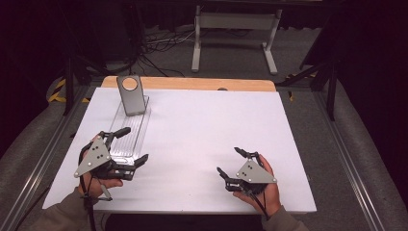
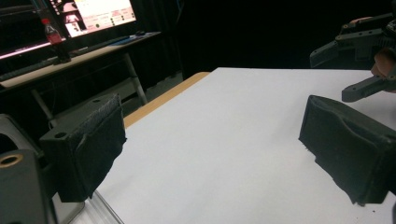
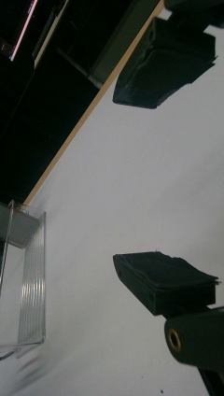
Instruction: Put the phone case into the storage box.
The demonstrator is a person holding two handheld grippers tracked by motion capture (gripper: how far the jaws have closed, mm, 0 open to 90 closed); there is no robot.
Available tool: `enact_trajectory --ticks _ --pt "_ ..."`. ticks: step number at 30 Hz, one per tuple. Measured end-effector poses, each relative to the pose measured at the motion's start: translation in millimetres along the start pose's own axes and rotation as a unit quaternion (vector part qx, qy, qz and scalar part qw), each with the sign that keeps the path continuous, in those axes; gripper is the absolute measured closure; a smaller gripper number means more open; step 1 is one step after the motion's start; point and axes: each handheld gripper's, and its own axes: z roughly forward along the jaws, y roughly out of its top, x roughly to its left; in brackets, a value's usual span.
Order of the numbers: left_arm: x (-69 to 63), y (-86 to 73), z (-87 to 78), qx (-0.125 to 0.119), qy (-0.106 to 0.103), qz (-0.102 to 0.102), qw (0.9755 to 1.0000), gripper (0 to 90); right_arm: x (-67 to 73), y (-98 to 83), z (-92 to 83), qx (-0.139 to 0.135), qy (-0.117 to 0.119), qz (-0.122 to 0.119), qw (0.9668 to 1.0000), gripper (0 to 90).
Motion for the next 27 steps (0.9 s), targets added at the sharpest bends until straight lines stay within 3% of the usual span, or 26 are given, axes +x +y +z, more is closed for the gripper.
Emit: enact_trajectory --ticks 11,27 --pt "-15.2 -8.1 7.5 0.020 -0.017 0.003 0.9997 7.6 2.7 0.9 0.2 0.000 0.005 -0.005 1.0000 19.4" --pt "-22.7 -27.6 9.0 0.050 -0.026 -0.001 0.9984 7.3 3.6 1.2 -1.5 -0.004 0.004 0.002 1.0000 18.7"
